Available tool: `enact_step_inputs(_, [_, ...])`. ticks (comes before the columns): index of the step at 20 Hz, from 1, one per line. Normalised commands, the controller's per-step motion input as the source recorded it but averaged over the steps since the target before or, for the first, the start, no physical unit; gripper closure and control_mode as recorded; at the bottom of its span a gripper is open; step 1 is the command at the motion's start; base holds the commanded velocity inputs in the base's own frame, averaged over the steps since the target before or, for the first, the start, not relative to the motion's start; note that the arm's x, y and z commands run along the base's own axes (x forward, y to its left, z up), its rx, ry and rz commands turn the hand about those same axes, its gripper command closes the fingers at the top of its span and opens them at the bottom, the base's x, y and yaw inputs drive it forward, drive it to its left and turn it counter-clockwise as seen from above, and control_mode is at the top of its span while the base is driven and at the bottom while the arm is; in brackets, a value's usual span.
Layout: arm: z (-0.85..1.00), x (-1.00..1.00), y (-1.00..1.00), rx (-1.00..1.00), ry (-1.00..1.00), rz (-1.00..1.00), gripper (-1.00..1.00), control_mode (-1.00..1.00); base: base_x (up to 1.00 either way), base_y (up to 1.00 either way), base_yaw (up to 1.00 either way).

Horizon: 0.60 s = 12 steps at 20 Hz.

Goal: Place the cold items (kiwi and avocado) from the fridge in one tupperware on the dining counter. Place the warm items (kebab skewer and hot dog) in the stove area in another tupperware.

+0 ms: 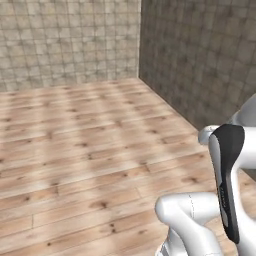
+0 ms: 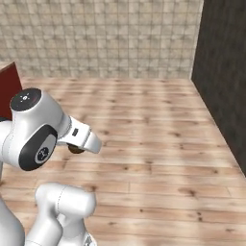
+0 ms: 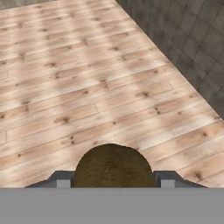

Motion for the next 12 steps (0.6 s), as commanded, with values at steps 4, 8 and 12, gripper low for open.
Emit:
enact_step_inputs(4, [0.0,0.0,0.0,0.0,0.0,0.0,1.0,1.0,1.0,0.0,0.14])
enact_step_inputs(8, [0.0,0.0,0.0,0.0,0.0,0.0,1.0,1.0,1.0,0.1,0.11])
enact_step_inputs(12, [0.0,0.0,0.0,0.0,0.0,0.0,1.0,1.0,1.0,0.38,0.06])
